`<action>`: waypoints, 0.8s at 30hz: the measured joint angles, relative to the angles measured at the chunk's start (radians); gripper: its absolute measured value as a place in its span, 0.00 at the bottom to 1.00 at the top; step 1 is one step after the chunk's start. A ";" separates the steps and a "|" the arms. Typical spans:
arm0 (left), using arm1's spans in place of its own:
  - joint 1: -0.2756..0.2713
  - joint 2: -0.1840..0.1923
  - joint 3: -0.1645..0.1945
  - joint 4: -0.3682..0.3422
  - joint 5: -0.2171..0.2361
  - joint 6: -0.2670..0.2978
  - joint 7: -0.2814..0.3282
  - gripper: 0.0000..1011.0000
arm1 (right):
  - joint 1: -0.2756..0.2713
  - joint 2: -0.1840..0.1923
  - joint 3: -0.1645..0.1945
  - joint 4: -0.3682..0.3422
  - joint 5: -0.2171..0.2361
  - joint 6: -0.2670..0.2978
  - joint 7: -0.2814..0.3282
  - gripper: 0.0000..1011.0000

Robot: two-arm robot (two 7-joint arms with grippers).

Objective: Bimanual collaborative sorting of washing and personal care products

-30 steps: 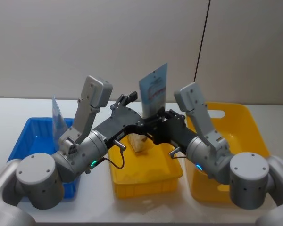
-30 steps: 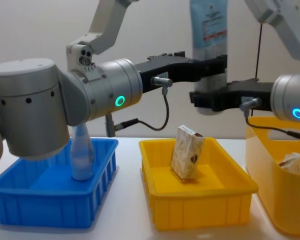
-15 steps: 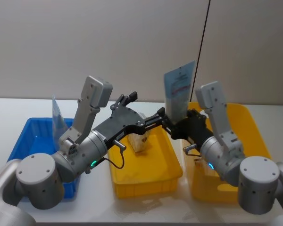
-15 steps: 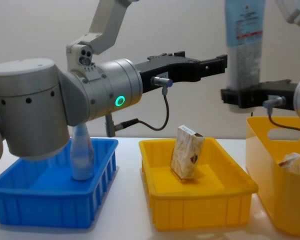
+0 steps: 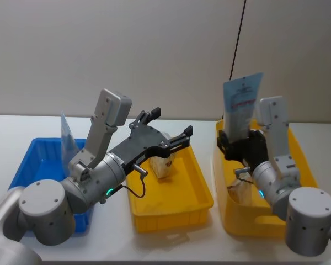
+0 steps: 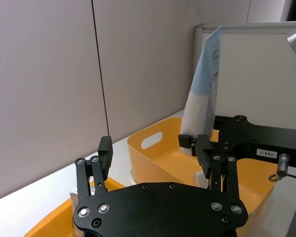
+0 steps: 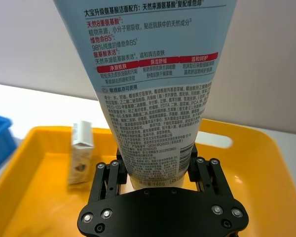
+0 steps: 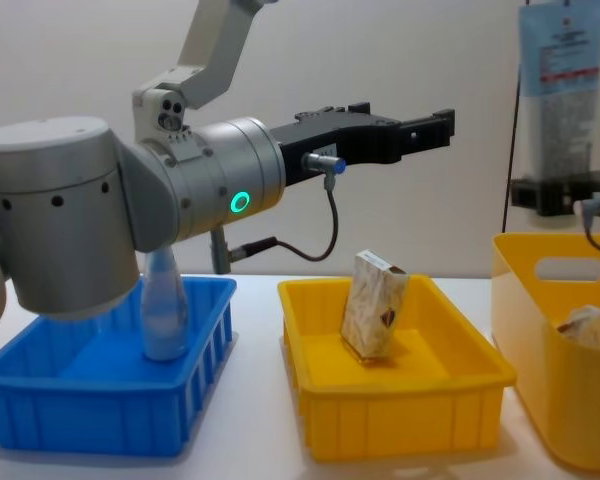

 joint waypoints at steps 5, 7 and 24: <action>0.000 0.000 0.000 0.000 0.000 0.000 0.000 0.99 | -0.008 -0.020 0.028 -0.004 -0.015 0.023 -0.064 0.63; 0.000 0.000 0.000 0.000 0.000 0.000 0.000 0.99 | -0.009 -0.026 0.036 -0.004 -0.019 0.031 -0.081 0.63; 0.000 0.000 0.000 0.000 0.000 0.000 0.000 0.99 | 0.008 -0.099 0.121 0.038 -0.068 0.152 -0.267 0.63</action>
